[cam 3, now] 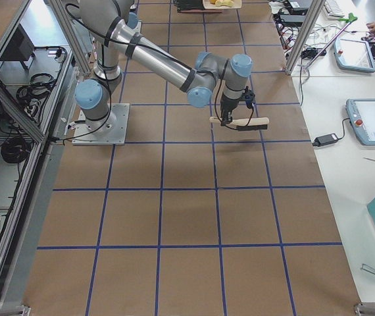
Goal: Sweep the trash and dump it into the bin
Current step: 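Lift the loaded dustpan with the left gripper over the black bin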
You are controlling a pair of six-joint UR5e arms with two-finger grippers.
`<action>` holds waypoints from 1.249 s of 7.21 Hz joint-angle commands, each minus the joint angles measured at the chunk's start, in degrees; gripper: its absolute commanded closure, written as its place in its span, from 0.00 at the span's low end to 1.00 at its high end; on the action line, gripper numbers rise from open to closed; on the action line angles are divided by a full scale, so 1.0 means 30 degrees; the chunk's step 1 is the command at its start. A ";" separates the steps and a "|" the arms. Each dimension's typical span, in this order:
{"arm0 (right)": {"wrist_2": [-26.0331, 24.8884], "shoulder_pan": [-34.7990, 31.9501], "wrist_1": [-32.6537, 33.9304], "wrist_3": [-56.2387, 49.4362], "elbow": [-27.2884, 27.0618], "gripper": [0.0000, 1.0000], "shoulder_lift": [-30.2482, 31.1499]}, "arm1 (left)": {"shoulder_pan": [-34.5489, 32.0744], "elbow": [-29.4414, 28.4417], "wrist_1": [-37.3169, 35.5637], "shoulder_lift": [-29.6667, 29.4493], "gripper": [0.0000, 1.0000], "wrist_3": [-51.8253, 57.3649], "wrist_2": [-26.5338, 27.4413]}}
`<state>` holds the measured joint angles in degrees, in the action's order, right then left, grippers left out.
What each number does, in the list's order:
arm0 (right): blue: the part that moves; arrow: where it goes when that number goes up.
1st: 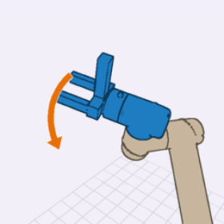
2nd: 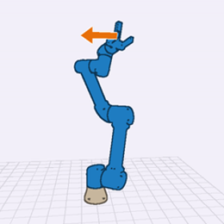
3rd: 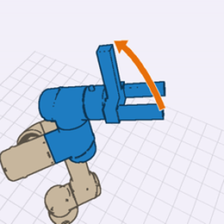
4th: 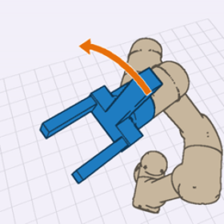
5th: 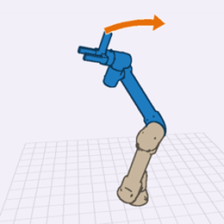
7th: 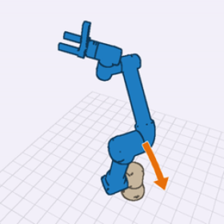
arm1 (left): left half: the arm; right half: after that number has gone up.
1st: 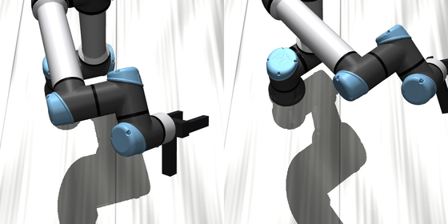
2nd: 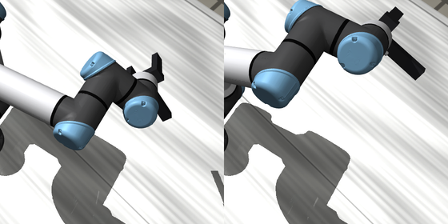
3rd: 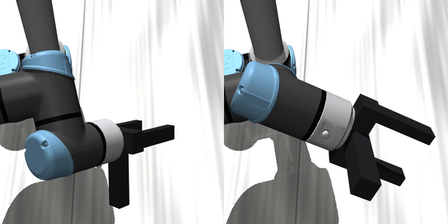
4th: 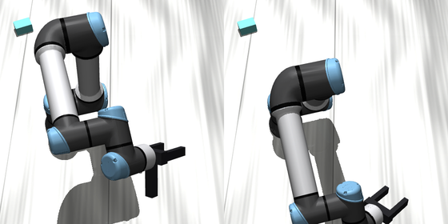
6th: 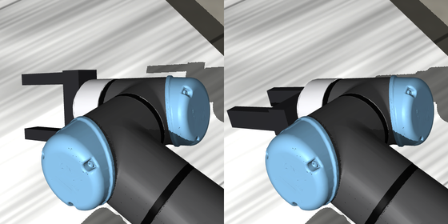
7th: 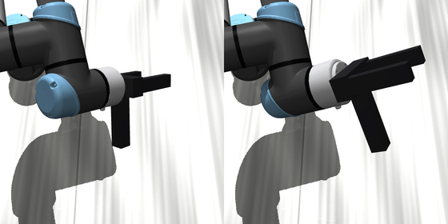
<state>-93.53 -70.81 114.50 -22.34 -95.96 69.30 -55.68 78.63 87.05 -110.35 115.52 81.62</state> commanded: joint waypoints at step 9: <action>0.0562 0.1104 0.0654 0.0502 -0.1940 1.00 -0.0249 | 0.4532 -0.1691 -0.6577 -0.1365 1.00 0.8224 0.8879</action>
<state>-91.82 -67.55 116.52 -21.19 -101.50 68.49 -40.89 72.95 67.06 -115.62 141.87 104.40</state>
